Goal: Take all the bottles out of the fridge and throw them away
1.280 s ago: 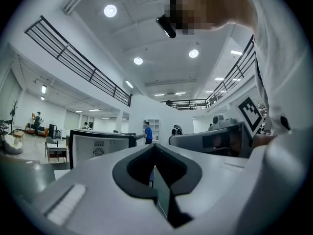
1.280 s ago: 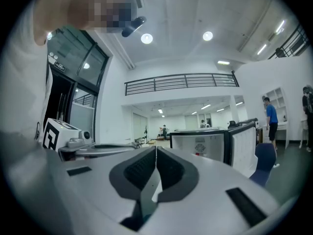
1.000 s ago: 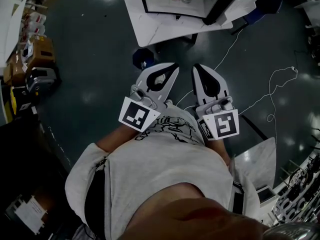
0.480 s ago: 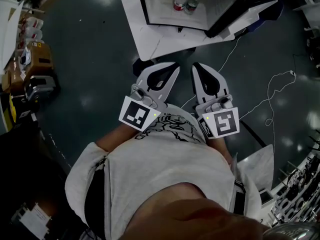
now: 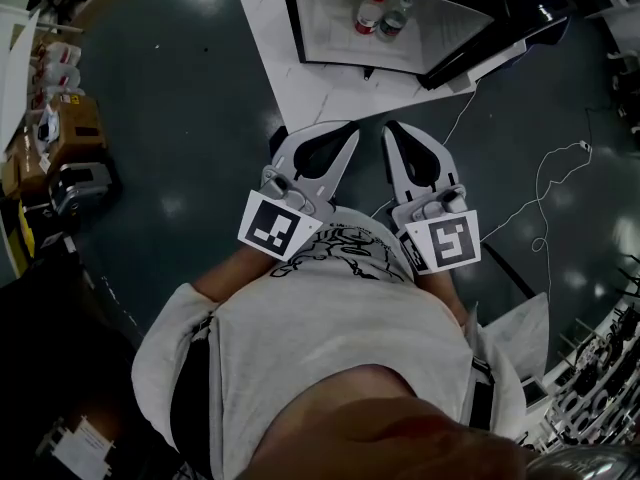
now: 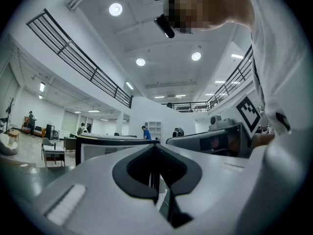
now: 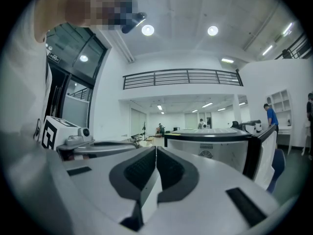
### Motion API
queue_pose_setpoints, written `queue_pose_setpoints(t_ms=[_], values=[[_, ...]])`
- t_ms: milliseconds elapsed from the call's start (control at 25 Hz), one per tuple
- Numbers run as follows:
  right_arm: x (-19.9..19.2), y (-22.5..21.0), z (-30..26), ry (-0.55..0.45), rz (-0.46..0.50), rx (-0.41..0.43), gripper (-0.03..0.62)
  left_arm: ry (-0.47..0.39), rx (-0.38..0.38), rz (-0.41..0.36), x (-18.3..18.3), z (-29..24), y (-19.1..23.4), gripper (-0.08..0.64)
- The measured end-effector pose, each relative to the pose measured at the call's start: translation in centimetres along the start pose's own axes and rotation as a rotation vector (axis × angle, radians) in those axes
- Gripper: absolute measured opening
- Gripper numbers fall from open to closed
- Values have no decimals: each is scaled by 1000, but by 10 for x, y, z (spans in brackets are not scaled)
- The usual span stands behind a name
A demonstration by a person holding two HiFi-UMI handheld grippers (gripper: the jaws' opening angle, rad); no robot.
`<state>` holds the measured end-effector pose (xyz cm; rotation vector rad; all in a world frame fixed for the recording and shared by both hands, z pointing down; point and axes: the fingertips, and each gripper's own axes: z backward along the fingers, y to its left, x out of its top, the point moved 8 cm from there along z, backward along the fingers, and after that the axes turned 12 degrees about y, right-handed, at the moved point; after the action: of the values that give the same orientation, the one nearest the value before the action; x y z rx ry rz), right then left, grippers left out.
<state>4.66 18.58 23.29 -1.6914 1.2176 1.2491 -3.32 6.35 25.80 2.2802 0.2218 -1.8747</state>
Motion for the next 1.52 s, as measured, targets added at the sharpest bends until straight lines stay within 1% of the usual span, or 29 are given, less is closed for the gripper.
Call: queue_pose_setpoints(t_ms=[200,440,880,1200,1520], values=[[6,4,-26,6,-11,-10,11,5,0,15,-1,5,27,9],[7,10,-48,21,-21,-16,11,18,-7,6,-8,11,50,9],[5,10,-64,37,-28,-6,11,32,-3,40,-16,11,59,9],[6,-17,-70,33,-31,-5,11,36,5,39,-11,-13,62,11],[3,-72,-68,25,-22,-6,11,53,14,28,-6,-67,56,11]])
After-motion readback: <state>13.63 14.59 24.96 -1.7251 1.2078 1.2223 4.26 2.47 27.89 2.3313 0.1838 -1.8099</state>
